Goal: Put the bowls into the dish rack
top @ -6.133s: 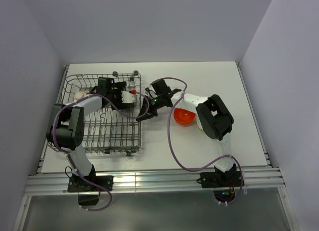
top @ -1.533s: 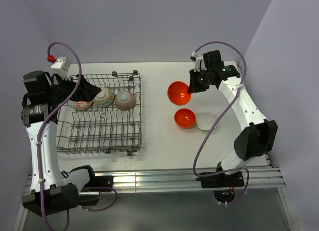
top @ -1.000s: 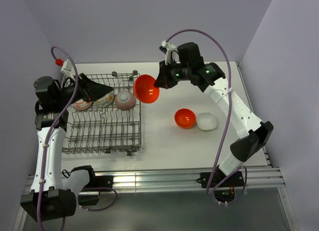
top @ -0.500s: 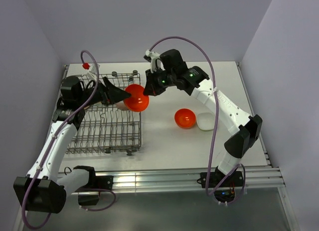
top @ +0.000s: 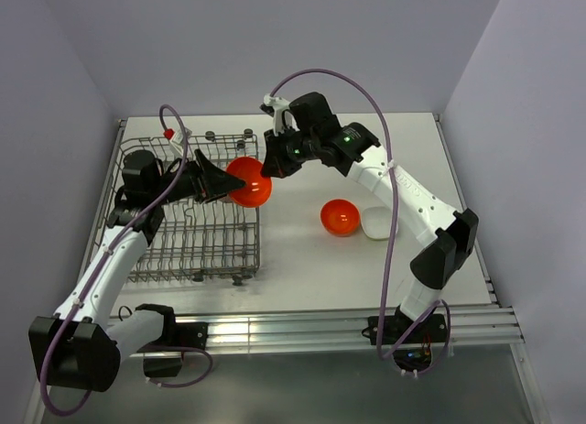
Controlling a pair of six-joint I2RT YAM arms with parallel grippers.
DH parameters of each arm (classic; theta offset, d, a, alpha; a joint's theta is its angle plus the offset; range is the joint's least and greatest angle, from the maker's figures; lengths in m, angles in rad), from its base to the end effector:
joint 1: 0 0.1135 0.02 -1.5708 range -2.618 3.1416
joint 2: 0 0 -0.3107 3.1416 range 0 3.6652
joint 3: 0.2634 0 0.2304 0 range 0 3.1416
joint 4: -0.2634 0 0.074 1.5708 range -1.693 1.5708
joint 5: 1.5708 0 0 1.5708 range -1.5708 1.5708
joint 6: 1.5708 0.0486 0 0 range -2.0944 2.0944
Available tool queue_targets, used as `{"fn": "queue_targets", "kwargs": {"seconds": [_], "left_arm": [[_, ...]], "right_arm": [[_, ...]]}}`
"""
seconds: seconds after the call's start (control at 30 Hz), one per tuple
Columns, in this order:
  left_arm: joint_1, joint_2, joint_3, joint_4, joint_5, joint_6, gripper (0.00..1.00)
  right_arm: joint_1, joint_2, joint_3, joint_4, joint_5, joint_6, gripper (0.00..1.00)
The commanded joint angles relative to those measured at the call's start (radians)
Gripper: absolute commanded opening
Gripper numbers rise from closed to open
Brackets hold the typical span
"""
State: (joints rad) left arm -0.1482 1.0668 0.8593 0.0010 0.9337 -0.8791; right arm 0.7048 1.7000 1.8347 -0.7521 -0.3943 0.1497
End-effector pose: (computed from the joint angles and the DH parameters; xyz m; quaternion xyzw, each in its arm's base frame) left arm 0.1927 -0.0683 0.3773 0.0173 0.7488 -0.5809 0.3187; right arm 0.2692 0.2535 0.4421 -0.3252 0.8133 0.3448 0.3374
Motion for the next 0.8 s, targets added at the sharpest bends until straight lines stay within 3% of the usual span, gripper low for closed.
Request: {"fn": "queue_targets", "kwargs": {"seconds": [0.0,0.1,0.3,0.33,0.43,0.47,0.53,0.57,0.63,0.77], "left_arm": [[-0.005,-0.027,-0.019,0.111,0.053,-0.08,0.88],[-0.007,-0.03,-0.013,0.119,0.053,-0.09,0.84],[-0.011,-0.039,-0.005,0.113,0.056,-0.09,0.55],[-0.011,-0.039,-0.002,0.105,0.054,-0.081,0.38],[-0.01,-0.044,0.026,0.05,0.03,-0.045,0.0],[-0.004,-0.054,0.03,0.044,0.025,-0.041,0.0],[0.009,-0.062,0.027,0.031,0.02,-0.046,0.0],[0.031,-0.071,0.017,0.033,0.02,-0.049,0.0],[0.073,-0.077,0.011,0.018,0.013,-0.044,0.0],[0.145,-0.064,0.044,-0.074,0.025,0.014,0.0]], "right_arm": [[0.009,0.006,0.066,0.059,-0.023,0.027,0.0],[0.01,0.013,0.061,0.06,-0.034,0.033,0.0],[0.016,0.024,0.057,0.065,-0.035,0.037,0.0],[0.016,0.024,0.06,0.063,-0.037,0.039,0.0],[0.016,0.03,0.064,0.059,-0.04,0.04,0.0],[0.016,0.03,0.066,0.059,-0.037,0.044,0.1],[0.016,0.03,0.061,0.057,-0.04,0.045,0.17],[0.016,0.029,0.057,0.057,-0.043,0.05,0.31],[0.01,0.021,0.022,0.069,-0.067,0.07,0.47],[-0.001,-0.019,-0.041,0.108,-0.093,0.097,0.66]]}}
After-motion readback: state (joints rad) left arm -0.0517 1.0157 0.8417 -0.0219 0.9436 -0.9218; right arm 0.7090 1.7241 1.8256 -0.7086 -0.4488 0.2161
